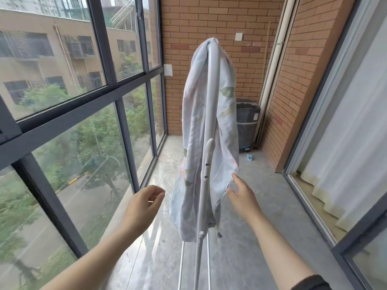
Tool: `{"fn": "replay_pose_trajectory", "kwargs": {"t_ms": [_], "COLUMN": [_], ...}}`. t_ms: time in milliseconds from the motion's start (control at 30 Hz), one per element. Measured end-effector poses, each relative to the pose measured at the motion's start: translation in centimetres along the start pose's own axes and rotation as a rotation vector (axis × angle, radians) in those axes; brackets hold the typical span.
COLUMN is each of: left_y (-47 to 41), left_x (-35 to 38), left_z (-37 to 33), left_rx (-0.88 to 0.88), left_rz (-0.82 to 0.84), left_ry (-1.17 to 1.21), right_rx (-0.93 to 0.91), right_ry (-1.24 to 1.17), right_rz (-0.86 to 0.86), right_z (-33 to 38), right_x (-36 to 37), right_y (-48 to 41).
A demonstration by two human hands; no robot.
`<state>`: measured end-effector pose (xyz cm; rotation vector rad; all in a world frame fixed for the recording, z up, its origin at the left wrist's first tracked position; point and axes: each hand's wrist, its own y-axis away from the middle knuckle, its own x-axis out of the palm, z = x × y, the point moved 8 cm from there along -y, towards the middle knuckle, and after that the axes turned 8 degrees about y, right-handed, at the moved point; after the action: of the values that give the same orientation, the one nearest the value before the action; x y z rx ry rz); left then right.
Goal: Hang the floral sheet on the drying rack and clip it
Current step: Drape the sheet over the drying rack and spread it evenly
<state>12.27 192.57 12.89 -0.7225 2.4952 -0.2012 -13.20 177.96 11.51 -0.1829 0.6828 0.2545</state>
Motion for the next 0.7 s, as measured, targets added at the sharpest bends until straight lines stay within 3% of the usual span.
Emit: {"fn": "replay_pose_trajectory", "kwargs": {"t_ms": [133,333,433,700], "left_y": [-1.7,-6.0,-7.9,-10.1], "left_x": [0.8,2.8,3.7,7.4], "left_z": [-0.7,-1.9,-2.6,-3.9], "left_rx": [0.032,0.085,0.124,0.183], "left_rz": [0.005,0.074,0.11,0.291], "left_ry": [-0.031,0.032,0.034,-0.005], "right_rx": [0.036,0.06,0.051,0.076], "right_ry": [-0.308,-0.506,-0.513,-0.477], "right_rz": [-0.233,-0.371,-0.468,-0.477], "right_z": [-1.2,-0.5,0.7,1.7], "right_x": [-4.1,-8.4,-9.9,-8.9], "right_y": [2.4,4.0,4.6,5.6]}}
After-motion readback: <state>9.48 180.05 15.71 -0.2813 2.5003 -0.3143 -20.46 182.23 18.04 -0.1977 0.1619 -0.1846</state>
